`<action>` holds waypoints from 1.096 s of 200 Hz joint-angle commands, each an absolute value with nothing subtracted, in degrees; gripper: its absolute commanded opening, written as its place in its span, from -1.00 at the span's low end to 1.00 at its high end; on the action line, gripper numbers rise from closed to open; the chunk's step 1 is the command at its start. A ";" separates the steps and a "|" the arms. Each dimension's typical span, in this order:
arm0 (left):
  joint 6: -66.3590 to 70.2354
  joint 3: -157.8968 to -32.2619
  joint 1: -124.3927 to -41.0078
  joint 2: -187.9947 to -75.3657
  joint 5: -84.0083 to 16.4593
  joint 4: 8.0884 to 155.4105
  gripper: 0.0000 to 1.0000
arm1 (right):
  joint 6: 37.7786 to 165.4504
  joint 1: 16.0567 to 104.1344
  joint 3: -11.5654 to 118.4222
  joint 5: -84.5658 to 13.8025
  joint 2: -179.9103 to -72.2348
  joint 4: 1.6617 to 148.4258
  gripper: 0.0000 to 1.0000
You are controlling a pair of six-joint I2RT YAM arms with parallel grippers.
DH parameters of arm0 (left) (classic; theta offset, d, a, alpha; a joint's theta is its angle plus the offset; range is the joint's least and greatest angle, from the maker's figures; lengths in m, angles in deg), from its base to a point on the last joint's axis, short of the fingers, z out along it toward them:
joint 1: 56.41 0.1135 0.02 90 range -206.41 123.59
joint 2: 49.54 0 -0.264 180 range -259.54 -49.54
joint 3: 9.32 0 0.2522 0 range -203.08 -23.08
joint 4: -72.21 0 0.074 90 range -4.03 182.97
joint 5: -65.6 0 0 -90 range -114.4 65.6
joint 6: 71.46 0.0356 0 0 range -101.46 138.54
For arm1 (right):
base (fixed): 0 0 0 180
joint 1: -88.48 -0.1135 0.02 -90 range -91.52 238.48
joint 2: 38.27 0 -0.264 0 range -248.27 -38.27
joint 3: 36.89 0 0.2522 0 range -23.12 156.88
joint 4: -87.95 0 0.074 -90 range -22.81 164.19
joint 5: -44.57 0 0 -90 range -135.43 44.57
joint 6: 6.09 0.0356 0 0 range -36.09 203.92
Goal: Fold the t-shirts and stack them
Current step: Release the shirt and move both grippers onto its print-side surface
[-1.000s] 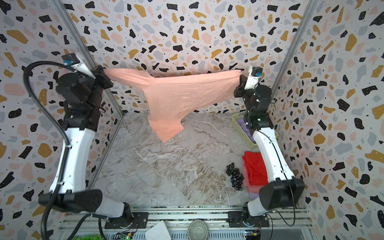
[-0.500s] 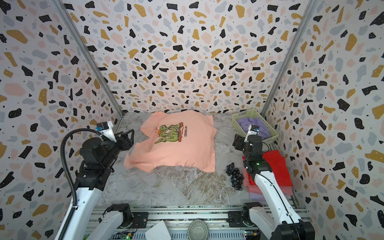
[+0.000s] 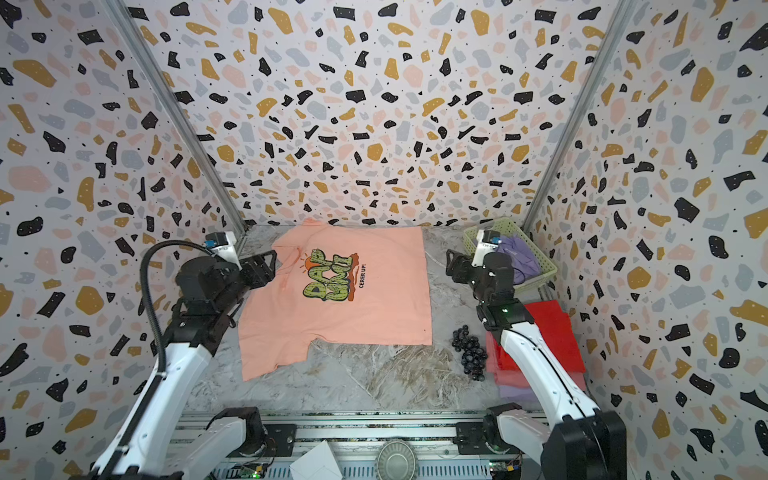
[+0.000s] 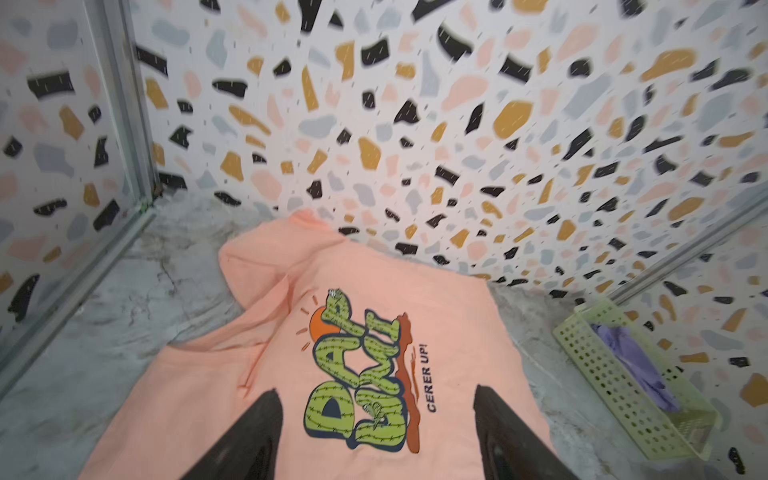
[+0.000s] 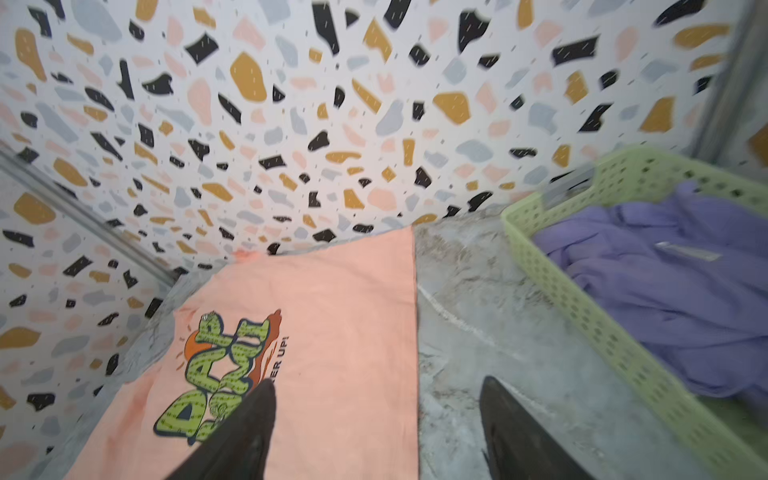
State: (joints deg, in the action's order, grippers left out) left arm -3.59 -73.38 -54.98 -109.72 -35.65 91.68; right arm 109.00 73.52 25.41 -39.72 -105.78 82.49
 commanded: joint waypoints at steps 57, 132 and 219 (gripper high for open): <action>-13.80 -72.04 -54.32 -133.21 -24.91 79.58 0.68 | 113.42 64.58 32.94 -24.41 -131.21 100.09 0.54; -23.21 -66.59 -47.04 -143.74 -31.30 63.12 0.80 | 113.83 60.01 43.51 -18.82 -152.40 96.52 0.52; -34.29 -54.99 -38.78 -146.20 -27.03 58.55 0.81 | 116.04 65.26 39.03 -27.47 -156.02 88.13 0.46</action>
State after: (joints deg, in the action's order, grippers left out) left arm -29.42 -60.20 -41.06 -147.18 -30.01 57.00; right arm 114.18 61.91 42.02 -22.47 -156.29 95.93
